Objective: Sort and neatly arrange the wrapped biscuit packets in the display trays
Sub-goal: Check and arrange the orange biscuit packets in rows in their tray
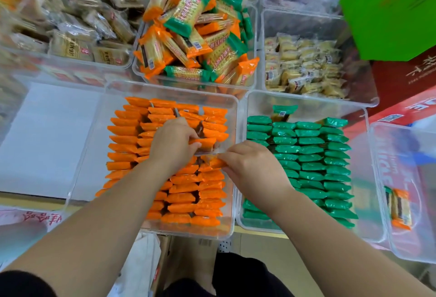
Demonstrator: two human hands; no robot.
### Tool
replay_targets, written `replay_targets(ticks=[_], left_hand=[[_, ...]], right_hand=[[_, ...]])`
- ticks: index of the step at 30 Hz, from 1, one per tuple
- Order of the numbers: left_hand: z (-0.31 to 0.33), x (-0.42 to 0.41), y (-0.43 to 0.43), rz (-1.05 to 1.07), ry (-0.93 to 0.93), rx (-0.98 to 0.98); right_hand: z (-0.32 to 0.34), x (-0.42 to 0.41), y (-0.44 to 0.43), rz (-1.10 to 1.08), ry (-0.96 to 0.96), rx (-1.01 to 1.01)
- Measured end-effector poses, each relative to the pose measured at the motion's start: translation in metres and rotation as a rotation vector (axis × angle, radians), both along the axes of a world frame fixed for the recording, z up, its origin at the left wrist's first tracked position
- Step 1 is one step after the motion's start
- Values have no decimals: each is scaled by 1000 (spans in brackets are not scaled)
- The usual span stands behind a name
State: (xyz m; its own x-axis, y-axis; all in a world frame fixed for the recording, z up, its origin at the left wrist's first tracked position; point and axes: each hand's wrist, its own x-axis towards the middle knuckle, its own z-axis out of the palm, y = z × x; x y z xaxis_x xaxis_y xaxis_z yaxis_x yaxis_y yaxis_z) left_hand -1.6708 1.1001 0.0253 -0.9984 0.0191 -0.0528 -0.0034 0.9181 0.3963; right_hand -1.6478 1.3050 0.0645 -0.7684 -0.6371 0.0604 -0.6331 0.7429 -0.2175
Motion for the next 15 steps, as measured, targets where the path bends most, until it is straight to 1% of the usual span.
replay_targets(ticks=[4, 9, 12, 15], left_hand=[[-1, -3, -7, 72, 23, 106], [0, 1, -10, 92, 67, 195], [8, 5, -10, 107, 123, 249], [21, 10, -11, 168, 180, 306]], right_hand=[[-3, -8, -13, -99, 53, 80], [-9, -15, -36, -135, 14, 267], [-11, -18, -39, -168, -13, 311], [-14, -20, -41, -197, 13, 356]])
